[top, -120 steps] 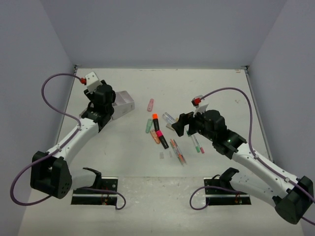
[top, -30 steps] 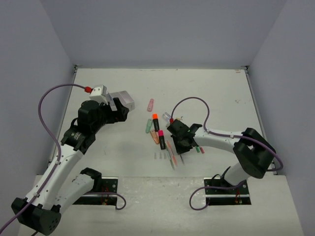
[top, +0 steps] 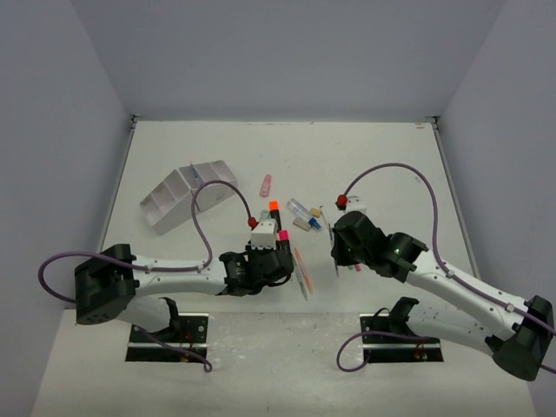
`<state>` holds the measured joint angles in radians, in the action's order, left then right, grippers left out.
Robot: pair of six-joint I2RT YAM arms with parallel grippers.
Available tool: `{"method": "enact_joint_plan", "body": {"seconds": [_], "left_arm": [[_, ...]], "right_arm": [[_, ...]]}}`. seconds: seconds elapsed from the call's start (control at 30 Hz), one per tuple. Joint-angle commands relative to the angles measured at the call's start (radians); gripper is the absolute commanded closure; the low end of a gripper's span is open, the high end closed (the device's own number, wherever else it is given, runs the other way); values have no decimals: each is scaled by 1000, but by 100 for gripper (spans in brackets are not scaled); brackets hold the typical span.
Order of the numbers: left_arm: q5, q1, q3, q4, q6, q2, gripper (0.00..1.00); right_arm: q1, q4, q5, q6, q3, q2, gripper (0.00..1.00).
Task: Sort the stationery into containers
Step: Close the pen cap on the pen.
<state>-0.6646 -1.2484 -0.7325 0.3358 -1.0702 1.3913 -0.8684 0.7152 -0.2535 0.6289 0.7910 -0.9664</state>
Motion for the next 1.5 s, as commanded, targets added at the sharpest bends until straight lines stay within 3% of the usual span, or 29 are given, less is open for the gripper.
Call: {"method": "enact_joint_plan", "body": {"seconds": [0.0,0.1,0.9,0.97,1.03,1.1,1.27,1.37,1.47], "left_arm": [[-98,-5,-49,-4,-76,46,62],[-90,-11,-61,-11,-80,83,68],[-37,-45,-74,-20,-100,244,74],[-37,-45,-74,-16,-99,254,80],[-43,-45,-74,0,-104,252,95],[-59,-43,-75,25,-109,230,100],[-154,-45,-88,134,-108,47,100],[-211,-45,-122,165,-28,-88,100],[-241,-46,-124,38,138,-243,100]], "right_arm": [[2,18,-34,13,-20,33,100],[2,18,-35,11,-24,43,100],[2,18,-25,1,-26,62,100],[2,18,-21,-3,-24,65,100],[2,16,-21,-5,-25,67,100],[2,11,-10,-10,-25,73,100],[2,-97,110,-59,-52,128,100],[2,-253,359,-79,-104,184,100],[0,-546,572,-64,-202,240,100]]}}
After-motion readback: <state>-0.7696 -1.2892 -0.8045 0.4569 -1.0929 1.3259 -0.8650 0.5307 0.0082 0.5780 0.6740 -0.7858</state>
